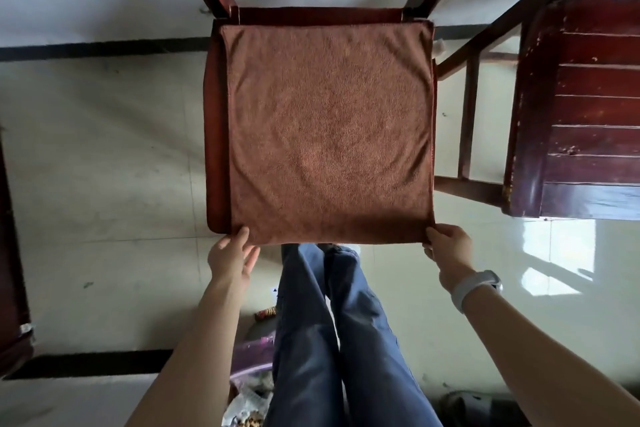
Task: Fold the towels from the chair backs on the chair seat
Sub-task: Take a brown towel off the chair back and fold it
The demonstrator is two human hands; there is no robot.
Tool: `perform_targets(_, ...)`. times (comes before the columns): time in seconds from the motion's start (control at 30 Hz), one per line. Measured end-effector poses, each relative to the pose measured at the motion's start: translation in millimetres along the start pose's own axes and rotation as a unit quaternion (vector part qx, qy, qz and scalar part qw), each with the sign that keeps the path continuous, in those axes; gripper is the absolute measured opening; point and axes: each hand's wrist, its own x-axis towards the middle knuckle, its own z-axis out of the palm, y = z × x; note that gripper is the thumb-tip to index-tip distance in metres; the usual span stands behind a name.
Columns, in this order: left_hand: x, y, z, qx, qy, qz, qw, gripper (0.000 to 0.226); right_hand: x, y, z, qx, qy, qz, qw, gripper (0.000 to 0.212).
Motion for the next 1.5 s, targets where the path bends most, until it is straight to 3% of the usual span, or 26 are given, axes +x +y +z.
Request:
perform_targets(0.17,2.1,2.4,-14.9,0.001,0.006,-0.009,1.000,0.034,-9.6,-2.4,-14.8,0.116,-0.077,0.049,0.989,0.007)
perform_targets(0.27,-6.4,3.2,-28.0,0.019,0.010,0.013,1.000,0.032,-17.6,0.4,-26.4,0.115,-0.099,0.067,0.986,0.006)
perform_targets(0.43,-25.0,14.8,-34.7,0.089,-0.009,0.116,0.989,0.013,-30.1,-4.9,-37.9,0.161,-0.103,0.065,0.979,0.018)
perform_targets(0.57,-40.0,37.4,-35.6,0.115,-0.039,0.186,0.975,0.025,-41.3,-28.9,-43.6,0.192,-0.122,0.018,0.974,0.026)
perform_targets(0.8,-43.4,105.8,-4.6,-0.023,-0.145,0.126,0.981,0.017,-27.8,-102.3,-47.7,0.307,-0.174,0.022,0.935,0.027)
perform_targets(0.9,-35.4,138.4,17.8,-0.043,-0.193,0.135,0.971,0.013,-13.4,-136.0,-41.0,0.305,-0.197,-0.023,0.931,0.031)
perform_targets(0.97,-28.0,157.8,33.1,-0.006,-0.212,0.160,0.964,0.021,-9.9,-155.4,-34.9,0.220,-0.175,-0.065,0.957,0.029)
perform_targets(1.07,-13.0,179.5,53.0,0.102,-0.173,0.228,0.953,0.026,-0.3,-178.7,-22.2,0.107,-0.098,-0.153,0.978,0.021)
perform_targets(1.17,0.9,195.1,71.0,0.170,-0.109,0.312,0.928,0.026,18.7,-199.3,-11.8,0.062,0.004,-0.238,0.969,0.022)
perform_targets(1.27,13.1,208.6,86.0,0.182,-0.092,0.365,0.909,0.026,35.4,-218.0,-5.3,0.038,0.051,-0.267,0.962,0.022)
perform_targets(1.5,43.5,222.1,119.7,0.206,-0.081,0.373,0.901,0.024,64.3,-243.4,17.8,-0.029,0.095,-0.309,0.946,0.027)
